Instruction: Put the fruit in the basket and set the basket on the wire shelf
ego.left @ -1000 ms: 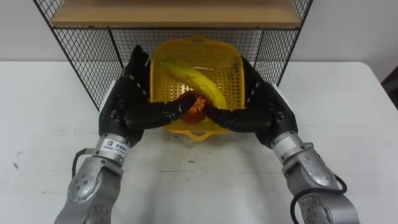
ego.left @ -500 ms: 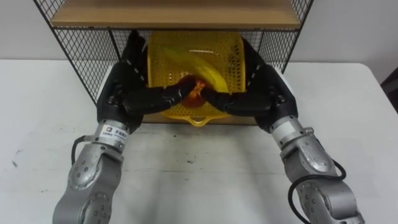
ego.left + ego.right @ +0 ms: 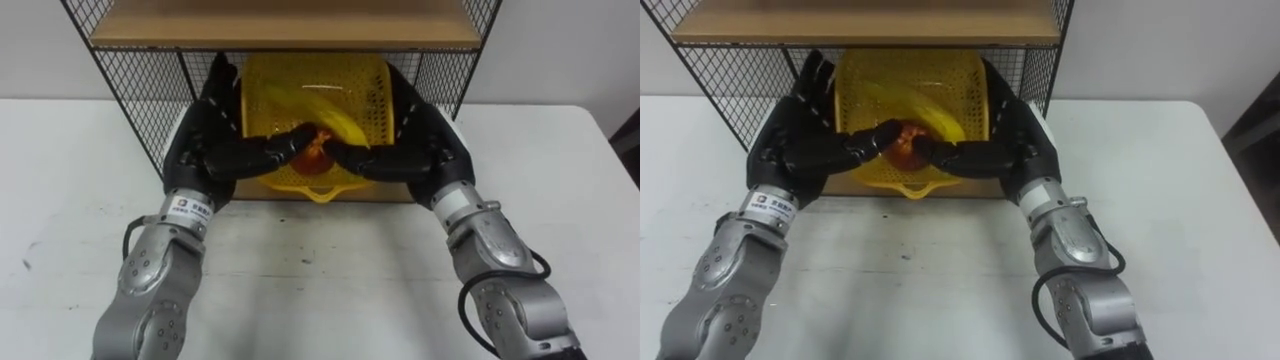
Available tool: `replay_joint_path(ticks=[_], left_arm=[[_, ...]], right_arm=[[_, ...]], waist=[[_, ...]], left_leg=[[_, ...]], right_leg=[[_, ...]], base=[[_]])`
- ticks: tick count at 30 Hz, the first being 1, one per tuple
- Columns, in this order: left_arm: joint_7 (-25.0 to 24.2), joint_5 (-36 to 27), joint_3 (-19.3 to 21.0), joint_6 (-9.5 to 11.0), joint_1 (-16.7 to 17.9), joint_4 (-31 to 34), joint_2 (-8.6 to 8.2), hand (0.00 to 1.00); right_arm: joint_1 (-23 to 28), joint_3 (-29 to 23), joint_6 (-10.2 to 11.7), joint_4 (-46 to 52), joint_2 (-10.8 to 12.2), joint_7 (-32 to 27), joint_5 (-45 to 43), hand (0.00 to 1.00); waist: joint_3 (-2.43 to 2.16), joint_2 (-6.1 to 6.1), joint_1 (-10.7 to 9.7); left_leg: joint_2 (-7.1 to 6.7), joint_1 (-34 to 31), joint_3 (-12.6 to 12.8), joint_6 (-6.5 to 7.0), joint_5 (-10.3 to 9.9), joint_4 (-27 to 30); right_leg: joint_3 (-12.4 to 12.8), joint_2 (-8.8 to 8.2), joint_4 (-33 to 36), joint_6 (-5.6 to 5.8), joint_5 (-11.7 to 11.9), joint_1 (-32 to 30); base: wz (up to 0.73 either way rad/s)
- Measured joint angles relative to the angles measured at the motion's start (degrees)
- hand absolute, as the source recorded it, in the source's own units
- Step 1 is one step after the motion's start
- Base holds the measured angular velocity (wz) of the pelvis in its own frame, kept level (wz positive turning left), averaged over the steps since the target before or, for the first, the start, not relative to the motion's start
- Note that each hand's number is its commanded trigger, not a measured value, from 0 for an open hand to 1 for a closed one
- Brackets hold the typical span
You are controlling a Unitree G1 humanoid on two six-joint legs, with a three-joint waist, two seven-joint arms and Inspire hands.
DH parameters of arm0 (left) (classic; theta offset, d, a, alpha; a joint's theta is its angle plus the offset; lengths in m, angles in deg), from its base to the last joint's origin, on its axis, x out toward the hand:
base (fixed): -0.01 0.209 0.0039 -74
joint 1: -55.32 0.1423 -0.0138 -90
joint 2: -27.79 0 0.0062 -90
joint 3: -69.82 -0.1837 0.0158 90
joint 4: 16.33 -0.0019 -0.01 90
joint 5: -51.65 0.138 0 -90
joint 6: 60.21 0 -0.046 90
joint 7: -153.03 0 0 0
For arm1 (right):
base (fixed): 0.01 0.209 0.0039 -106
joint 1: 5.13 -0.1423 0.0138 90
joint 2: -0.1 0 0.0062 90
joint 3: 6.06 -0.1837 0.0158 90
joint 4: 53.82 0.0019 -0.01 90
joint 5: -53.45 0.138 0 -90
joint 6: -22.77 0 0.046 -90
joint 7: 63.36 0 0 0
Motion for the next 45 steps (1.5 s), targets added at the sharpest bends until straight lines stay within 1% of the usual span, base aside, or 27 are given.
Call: replay_joint_path(ticks=[1, 4, 6, 8, 11, 14, 16, 17, 19, 22, 25, 28, 31, 38, 41, 45], left_arm=[[0.6, 0.0, 0.0, -0.7, -0.8, -0.6, -0.02, 0.0], [1.3, 0.0, 0.2, -1.5, -1.7, -0.7, -0.06, 0.0], [1.4, 0.0, 0.3, -1.7, -1.7, -0.7, -0.04, 0.0], [1.6, 0.0, 0.4, -2.5, -1.7, -0.7, -0.04, 0.0], [2.0, 0.0, 0.4, -2.8, -1.7, -1.4, -0.03, 0.0], [2.1, -0.1, 0.3, -3.5, -1.7, -4.1, 0.0, 0.0], [2.5, -0.2, 0.3, -4.8, -1.7, -6.2, 0.05, 0.0], [2.5, -0.2, 0.3, -5.0, -1.7, -6.7, 0.05, 0.0], [2.8, -0.3, 0.3, -5.7, -1.7, -8.4, 0.03, 0.0], [3.7, -1.1, 0.5, -6.9, -1.7, -9.3, 0.04, 0.0], [4.1, -1.2, 0.6, -8.1, -1.7, -9.5, 0.04, 0.0], [4.5, -1.2, 0.8, -8.6, -1.7, -9.6, 0.04, 0.0], [4.6, -1.1, 1.0, -8.7, -1.8, -11.5, 0.03, 0.0], [4.9, -1.2, 1.6, -8.9, -1.8, -11.8, 0.04, 0.0], [5.0, -1.2, 1.6, -8.9, -1.8, -11.8, 0.06, 0.0], [5.0, -1.1, 1.6, -8.9, -1.8, -12.0, 0.29, 0.0]], right_arm=[[-0.6, 0.0, 0.0, 0.0, 0.0, -0.4, 0.1, 0.0], [-1.7, 0.0, 0.0, 0.0, 0.0, -1.2, 0.1, 0.0], [-1.7, 0.0, 0.0, 0.0, 0.0, -1.4, 0.2, 0.0], [-1.7, 0.0, -0.1, 0.0, 0.0, -1.4, 0.3, 0.0], [-1.7, 0.1, -0.1, 0.0, 0.0, -1.4, 0.3, 0.0], [-1.7, 0.3, -0.2, -1.5, 0.0, -1.4, 0.4, 0.0], [-1.7, 0.4, -1.7, -3.0, 0.1, -1.4, 0.4, 0.0], [-1.7, 0.4, -1.9, -3.4, 0.1, -1.4, 0.4, 0.0], [-1.7, 0.3, -3.2, -5.0, 0.1, -1.5, 0.4, 0.0], [-1.7, 0.3, -4.3, -6.0, 0.3, -2.7, 0.4, 0.0], [-1.8, 0.3, -4.7, -6.0, 0.3, -3.3, 1.1, 0.0], [-1.8, 0.3, -5.1, -6.0, 0.4, -3.8, 3.2, 0.0], [-1.7, 0.3, -5.1, -6.4, 0.5, -4.3, 4.3, 0.0], [-1.6, 0.2, -5.2, -7.8, 1.0, -5.4, 5.9, 0.0], [-0.9, 0.3, -6.2, -8.5, 1.3, -5.9, 6.6, 0.0], [-0.9, 0.2, -6.3, -8.5, 1.2, -5.7, 7.1, 0.0]], waist=[[0.0, 0.01, 0.0], [-0.01, 0.02, 0.0], [-0.02, 0.03, 0.0], [-0.06, 0.08, 0.0], [-0.07, 0.1, 0.0], [-0.07, 0.1, 0.0], [-0.21, 0.17, 0.1], [-0.24, 0.19, 0.0], [-0.29, 0.27, -0.1], [-0.32, 0.32, 0.0], [-0.49, 0.5, 0.0], [-0.65, 0.74, -0.1], [-0.66, 0.75, -0.2], [-0.72, 0.57, -0.2], [-0.72, 0.53, -0.2], [-0.71, 0.52, -0.3]], left_leg=[[0.0, -0.1, 0.0, -0.01, 0.0, 0.0], [0.01, -0.1, 0.0, 0.0, 0.1, 0.0], [0.0, 0.0, 0.0, 0.02, 0.2, -0.2], [-0.03, 0.2, 0.1, 0.01, 0.3, -0.4], [-0.05, 0.4, 0.1, -0.02, 0.4, -0.7], [-0.04, 0.8, 0.1, -0.09, 0.6, -1.1], [-0.09, 1.2, 0.1, -0.16, 1.0, -1.9], [-0.09, 1.2, 0.1, -0.17, 1.1, -2.0], [-0.08, 1.2, 0.1, -0.17, 1.1, -1.9], [-0.08, 1.1, 0.0, -0.16, 1.1, -1.8], [-0.08, 1.2, 0.0, -0.16, 1.1, -1.9], [-0.08, 1.3, 0.0, -0.16, 1.1, -1.9], [-0.08, 1.9, 0.0, -0.16, 1.1, -2.0], [-0.14, 2.1, 0.0, -0.16, 1.1, -2.0], [-0.13, 2.1, 0.0, -0.16, 1.1, -1.9], [-0.13, 2.1, 0.0, -0.16, 1.1, -2.0]], right_leg=[[0.0, 0.0, 0.0, -0.02, 0.0, -0.1], [0.0, 0.01, -0.1, -0.03, 0.2, -0.1], [0.0, -0.02, -0.1, -0.05, 0.3, -0.1], [0.0, -0.05, -0.1, -0.05, 0.3, 0.0], [0.0, -0.06, -0.1, -0.08, 0.3, 0.0], [0.0, -0.03, -0.3, -0.14, 0.3, 0.3], [0.1, 0.05, -1.0, -0.17, 0.6, 0.7], [0.1, 0.05, -1.1, -0.2, 0.7, 0.7], [-0.1, 0.03, -1.0, -0.22, 0.8, 0.6], [-0.2, 0.01, -1.0, -0.25, 0.8, 0.6], [-0.2, -0.01, -1.0, -0.25, 0.8, 0.7], [-0.2, -0.03, -1.0, -0.25, 0.8, 0.9], [-0.2, -0.04, -1.0, -0.23, 0.8, 1.4], [-0.2, -0.09, -1.0, -0.2, 0.8, 1.7], [-0.2, -0.1, -1.0, -0.2, 0.8, 1.6], [-0.2, -0.09, -1.0, -0.2, 0.8, 1.7]], base=[[0.0], [0.0], [0.0], [0.0], [0.0], [0.0], [-0.02], [0.0], [0.02], [0.01], [0.0], [0.0], [0.0], [0.0], [0.0], [0.0]])
